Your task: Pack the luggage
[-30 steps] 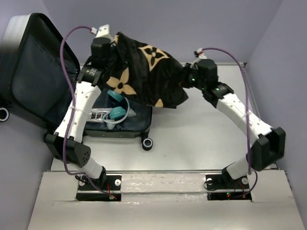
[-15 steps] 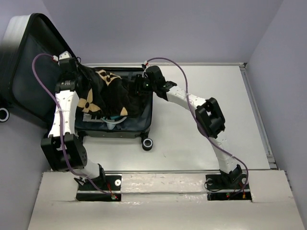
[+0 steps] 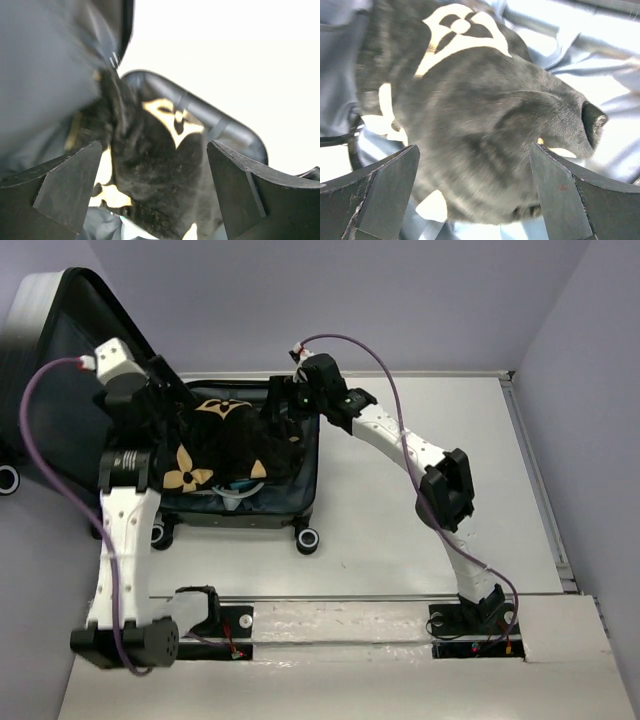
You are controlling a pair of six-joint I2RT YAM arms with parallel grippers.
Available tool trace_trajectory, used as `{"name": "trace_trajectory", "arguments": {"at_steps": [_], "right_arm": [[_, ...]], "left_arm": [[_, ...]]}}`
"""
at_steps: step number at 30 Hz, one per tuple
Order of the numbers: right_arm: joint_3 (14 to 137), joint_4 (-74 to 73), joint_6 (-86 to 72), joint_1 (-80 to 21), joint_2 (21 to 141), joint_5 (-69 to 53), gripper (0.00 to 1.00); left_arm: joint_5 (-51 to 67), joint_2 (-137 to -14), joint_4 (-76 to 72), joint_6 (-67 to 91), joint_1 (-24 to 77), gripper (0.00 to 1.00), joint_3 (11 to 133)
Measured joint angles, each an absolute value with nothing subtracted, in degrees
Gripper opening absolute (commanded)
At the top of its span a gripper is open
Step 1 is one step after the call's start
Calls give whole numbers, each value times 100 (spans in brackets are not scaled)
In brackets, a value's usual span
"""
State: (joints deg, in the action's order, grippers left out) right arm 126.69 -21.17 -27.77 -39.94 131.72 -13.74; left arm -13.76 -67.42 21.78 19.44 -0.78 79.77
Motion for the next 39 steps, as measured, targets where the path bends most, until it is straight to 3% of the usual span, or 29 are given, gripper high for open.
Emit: {"name": "trace_trajectory", "arguments": {"at_steps": [6, 12, 17, 25, 28, 29, 31, 33, 34, 39], "right_arm": [[12046, -2250, -2279, -4139, 11874, -1079, 94], [10228, -1841, -1918, -4180, 10082, -1116, 92], [8788, -1481, -1769, -4174, 9072, -1389, 98], [7741, -1251, -1625, -4174, 8973, -1758, 100], [7623, -1197, -1625, -4174, 9006, -1774, 100], [7618, -1162, -1627, -4174, 9048, -1772, 100], [7618, -1100, -1643, -4174, 9124, -1752, 100], [7618, -991, -1693, -4174, 9279, -1623, 99], [7620, -976, -1717, -4174, 9341, -1562, 99], [7640, -969, -1927, -4174, 9933, -1127, 94]], "left_arm": [[-2322, -4460, 2292, 2132, -130, 97, 7135], [-3798, -3175, 2993, 2502, -137, 96, 5892], [-5030, -3371, 3229, 2425, -215, 96, 5107], [-5476, -4945, 2318, 1693, -1413, 91, 5142], [-5553, -5391, 1970, 1474, -1608, 83, 5308], [-5555, -5494, 1881, 1424, -1667, 64, 5345], [-5551, -5631, 1747, 1402, -1745, 44, 5408], [-5586, -5802, 1592, 1352, -1828, 13, 5459], [-5616, -5837, 1559, 1387, -1857, 6, 5465], [-5435, -5865, 1260, 1529, -1813, 6, 5621]]}}
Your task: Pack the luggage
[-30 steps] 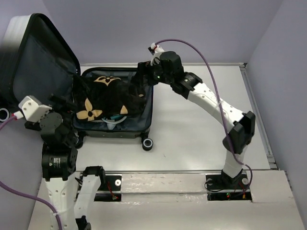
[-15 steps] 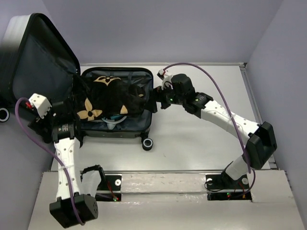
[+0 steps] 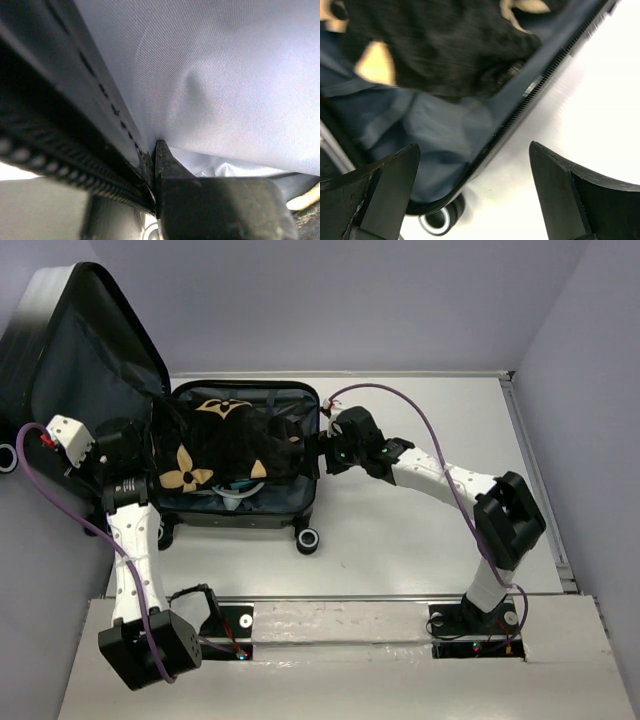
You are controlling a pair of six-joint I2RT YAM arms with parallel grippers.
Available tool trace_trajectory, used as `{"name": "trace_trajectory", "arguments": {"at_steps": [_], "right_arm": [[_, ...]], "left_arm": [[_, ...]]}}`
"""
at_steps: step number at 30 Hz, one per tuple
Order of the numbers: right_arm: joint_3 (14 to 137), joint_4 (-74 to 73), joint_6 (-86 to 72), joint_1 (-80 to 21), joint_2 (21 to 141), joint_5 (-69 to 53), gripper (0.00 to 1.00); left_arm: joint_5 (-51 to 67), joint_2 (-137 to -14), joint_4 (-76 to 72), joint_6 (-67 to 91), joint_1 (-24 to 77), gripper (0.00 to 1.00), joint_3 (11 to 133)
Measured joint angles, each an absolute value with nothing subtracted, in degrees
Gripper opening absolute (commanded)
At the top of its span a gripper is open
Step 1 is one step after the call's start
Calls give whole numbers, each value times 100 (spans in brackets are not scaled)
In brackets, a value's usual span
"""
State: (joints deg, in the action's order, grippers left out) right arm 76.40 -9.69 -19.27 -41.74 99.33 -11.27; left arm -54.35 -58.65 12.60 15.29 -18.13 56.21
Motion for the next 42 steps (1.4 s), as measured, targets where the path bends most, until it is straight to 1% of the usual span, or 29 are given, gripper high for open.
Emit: {"name": "trace_trajectory", "arguments": {"at_steps": [3, 6, 7, 8, 9, 10, 11, 12, 13, 14, 15, 20, 23, 29, 30, 31, 32, 33, 34, 36, 37, 40, 42], "right_arm": [[7693, -998, -2043, -4169, 10252, -928, 90], [7856, -998, -2150, -4156, 10495, -827, 85], [7966, -998, -2204, -4136, 10591, -799, 79], [8049, -982, -2233, -4121, 10683, -792, 76], [8149, -980, -2274, -4104, 10816, -779, 71], [8206, -980, -2307, -4091, 10899, -766, 47], [8252, -982, -2324, -4082, 10993, -698, 36], [8270, -989, -2355, -4073, 11074, -574, 28], [8272, -1035, -2388, -4003, 11137, -508, 15], [8272, -1057, -2453, -3931, 11170, -506, 9], [8278, -1068, -2469, -3881, 11170, -445, 7], [8283, -1063, -2744, -3728, 11168, -36, 7], [8278, -1066, -2657, -3704, 11157, 84, 7], [8145, -1000, -2589, -3610, 11069, 104, 7], [8112, -978, -2591, -3594, 11054, 95, 7], [8088, -956, -2593, -3583, 11037, 82, 7], [8073, -947, -2596, -3568, 11028, 56, 9], [8062, -937, -2598, -3553, 11028, 25, 12], [8047, -926, -2604, -3531, 11017, -16, 20], [7985, -862, -2639, -3485, 10991, -104, 24], [7940, -808, -2650, -3463, 10975, -207, 26], [7817, -652, -2661, -3367, 10916, -478, 26], [7725, -513, -2670, -3288, 10901, -646, 26]], "left_arm": [[-5682, -5817, 1269, 1459, -1507, 6, 5625], [-6119, -5653, 1251, 1275, -875, 6, 5498], [-6300, -5564, 1221, 1214, -655, 6, 5419], [-6471, -5481, 1210, 1177, -456, 6, 5347], [-6678, -5343, 1197, 1151, -169, 6, 5236], [-6818, -5251, 1190, 1120, 32, 6, 5177], [-6984, -5148, 1192, 1083, 303, 6, 5109], [-7164, -5061, 1203, 1044, 578, 6, 5052], [-7380, -4967, 1243, 993, 923, 6, 4980], [-7647, -4897, 1278, 943, 1323, 6, 4919], [-7835, -4871, 1332, 910, 1577, 6, 4908], [-8746, -4982, 2067, 972, 3247, 6, 4936], [-8757, -5207, 2856, 902, 4246, 6, 5105], [-8759, -5819, 3983, 904, 5590, 6, 5269], [-8759, -5920, 4112, 923, 5769, 16, 5269], [-8759, -6014, 4244, 934, 5907, 60, 5269], [-8759, -6064, 4327, 952, 6034, 82, 5269], [-8757, -6095, 4412, 967, 6134, 96, 5269], [-8523, -6095, 4421, 1149, 6224, 99, 5273], [-7684, -6023, 3951, 1658, 6657, 99, 5306], [-7054, -5964, 3581, 1767, 6928, 99, 5408], [-5502, -5752, 2644, 1846, 7505, 99, 5782], [-3848, -5548, 2233, 1684, 7555, 99, 6165]]}}
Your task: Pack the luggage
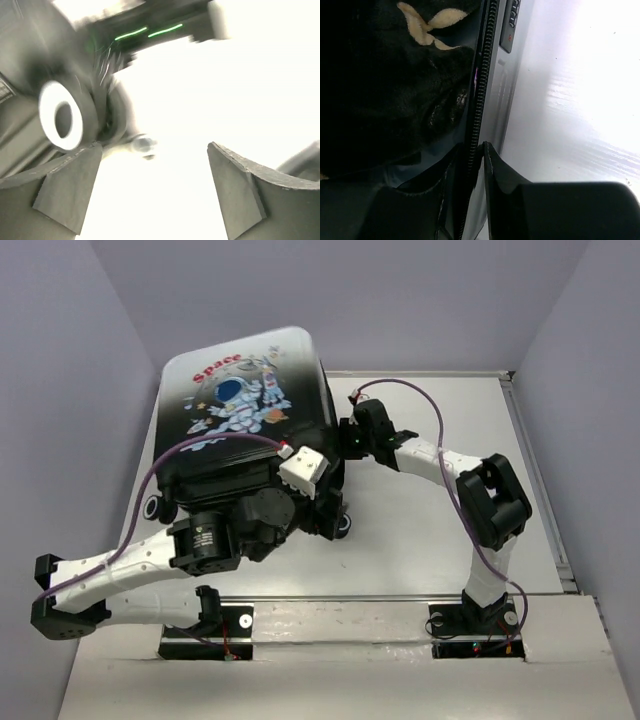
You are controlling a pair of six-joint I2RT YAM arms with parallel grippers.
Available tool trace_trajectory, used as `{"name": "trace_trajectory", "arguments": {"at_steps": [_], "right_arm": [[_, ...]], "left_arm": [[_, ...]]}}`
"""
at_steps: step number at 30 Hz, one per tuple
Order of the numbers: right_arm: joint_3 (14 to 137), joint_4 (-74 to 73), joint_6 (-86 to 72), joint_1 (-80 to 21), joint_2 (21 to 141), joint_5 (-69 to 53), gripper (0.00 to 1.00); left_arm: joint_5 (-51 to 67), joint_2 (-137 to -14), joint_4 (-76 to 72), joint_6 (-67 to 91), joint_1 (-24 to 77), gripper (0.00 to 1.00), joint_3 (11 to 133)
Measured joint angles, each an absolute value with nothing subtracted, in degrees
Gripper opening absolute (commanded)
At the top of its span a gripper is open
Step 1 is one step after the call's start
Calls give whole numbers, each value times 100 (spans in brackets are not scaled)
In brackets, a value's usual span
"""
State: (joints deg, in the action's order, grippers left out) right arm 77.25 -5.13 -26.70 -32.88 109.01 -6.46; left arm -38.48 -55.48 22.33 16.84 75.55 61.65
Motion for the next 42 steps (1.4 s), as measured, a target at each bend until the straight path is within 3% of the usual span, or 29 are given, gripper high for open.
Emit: {"name": "trace_trajectory", "arguments": {"at_steps": [2, 5, 9, 11, 15, 18, 21, 22, 25, 32, 34, 37, 39, 40, 41, 42], "right_arm": [[7669, -489, -2689, -3251, 10877, -746, 26], [7524, -462, -2714, -3116, 10787, -937, 27], [7236, -362, -2685, -3046, 10578, -1013, 71], [7052, -443, -2681, -2941, 10374, -1079, 83], [6779, -784, -2515, -2596, 9723, -1194, 87], [6788, -1122, -2263, -2351, 9113, -1181, 79], [6810, -1334, -2034, -2193, 8532, -1105, 22], [6810, -1376, -1986, -2180, 8370, -1090, 7], [6810, -1409, -1900, -2182, 8086, -1052, 7], [6812, -1463, -1920, -2182, 8698, -1098, 7], [6812, -1455, -1935, -2182, 8912, -1105, 7], [6829, -1446, -1988, -2189, 9255, -1116, 7], [6919, -1450, -2040, -2222, 9535, -1111, 7], [6991, -1448, -2062, -2239, 9673, -1107, 7], [7061, -1435, -2067, -2259, 9791, -1105, 7], [7164, -1431, -2093, -2292, 9948, -1094, 7]], "left_arm": [[-2648, -5472, 1916, 1601, 7566, 99, 6571], [-1876, -5319, 1490, 1527, 7570, 99, 6921], [-1669, -5214, 1544, 1610, 6746, 99, 7306], [-1686, -5406, 1643, 1750, 5714, 99, 7708], [-1699, -6073, 1848, 1890, 3798, 99, 8517], [-1083, -6685, 1900, 1959, 2095, 99, 8901], [-545, -7402, 1870, 2139, 303, 99, 8954], [-329, -7601, 1793, 2233, -311, 99, 8759], [1, -7771, 1789, 2598, -1444, 96, 8005], [64, -7778, 1557, 3092, -2228, 79, 7210], [156, -7883, 1463, 3142, -2364, 70, 7120], [314, -8232, 1210, 3186, -2491, 47, 6947], [478, -8547, 1011, 3201, -2526, 22, 6613], [565, -8665, 952, 3253, -2523, 22, 6401], [676, -8779, 910, 3271, -2508, 12, 6154], [764, -8836, 856, 3275, -2484, 8, 5900]]}}
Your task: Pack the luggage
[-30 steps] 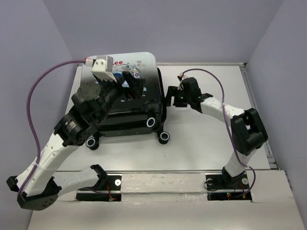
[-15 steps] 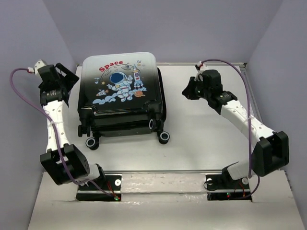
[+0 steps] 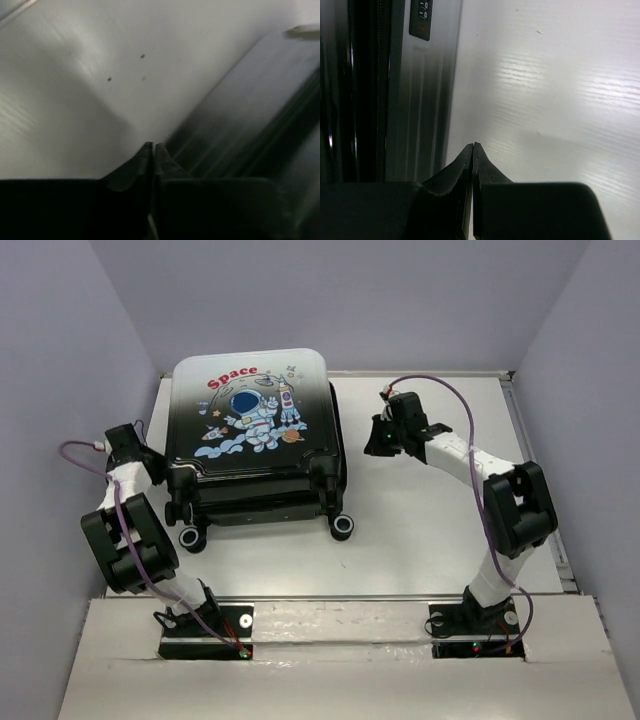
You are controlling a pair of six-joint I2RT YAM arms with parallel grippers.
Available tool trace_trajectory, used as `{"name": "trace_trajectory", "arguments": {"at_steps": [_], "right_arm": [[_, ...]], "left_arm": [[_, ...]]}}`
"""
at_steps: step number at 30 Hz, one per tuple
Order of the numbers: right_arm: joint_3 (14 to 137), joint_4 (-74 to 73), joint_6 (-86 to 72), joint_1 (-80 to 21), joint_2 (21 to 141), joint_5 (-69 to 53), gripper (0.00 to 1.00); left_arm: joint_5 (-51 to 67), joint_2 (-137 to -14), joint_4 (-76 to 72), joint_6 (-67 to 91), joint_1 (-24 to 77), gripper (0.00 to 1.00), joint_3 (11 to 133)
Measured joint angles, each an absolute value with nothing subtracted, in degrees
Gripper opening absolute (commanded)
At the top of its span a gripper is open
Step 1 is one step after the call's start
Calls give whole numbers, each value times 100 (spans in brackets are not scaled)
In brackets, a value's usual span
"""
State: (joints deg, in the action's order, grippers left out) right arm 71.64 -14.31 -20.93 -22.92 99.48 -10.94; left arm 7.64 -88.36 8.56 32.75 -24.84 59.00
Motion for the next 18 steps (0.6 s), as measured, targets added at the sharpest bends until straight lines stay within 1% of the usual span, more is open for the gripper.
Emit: {"name": "trace_trajectory", "arguments": {"at_steps": [1, 4, 9, 13, 15, 17, 18], "right_arm": [[7288, -1402, -2119, -2329, 10123, -1094, 7], [7588, -1317, -2193, -2477, 10586, -1100, 7], [8044, -1234, -2239, -2591, 11093, -1192, 7], [8324, -1341, -1898, -2259, 11203, -1031, 7], [8403, -1321, -1837, -1966, 11203, -1105, 7], [8547, -1299, -1750, -1671, 11203, -1201, 11], [8643, -1332, -1717, -1533, 11203, -1243, 15]], "left_arm": [[797, -8877, 843, 3347, -2462, 6, 5647], [943, -8796, 561, 3520, -2469, 6, 5092], [882, -7839, -51, 3769, -2029, 6, 4088], [652, -6851, -283, 4112, -1275, 6, 3214], [567, -6381, -325, 4322, -703, 6, 2840], [438, -5898, -349, 4604, 69, 6, 2477], [355, -5730, -311, 4692, 388, 6, 2349]]}}
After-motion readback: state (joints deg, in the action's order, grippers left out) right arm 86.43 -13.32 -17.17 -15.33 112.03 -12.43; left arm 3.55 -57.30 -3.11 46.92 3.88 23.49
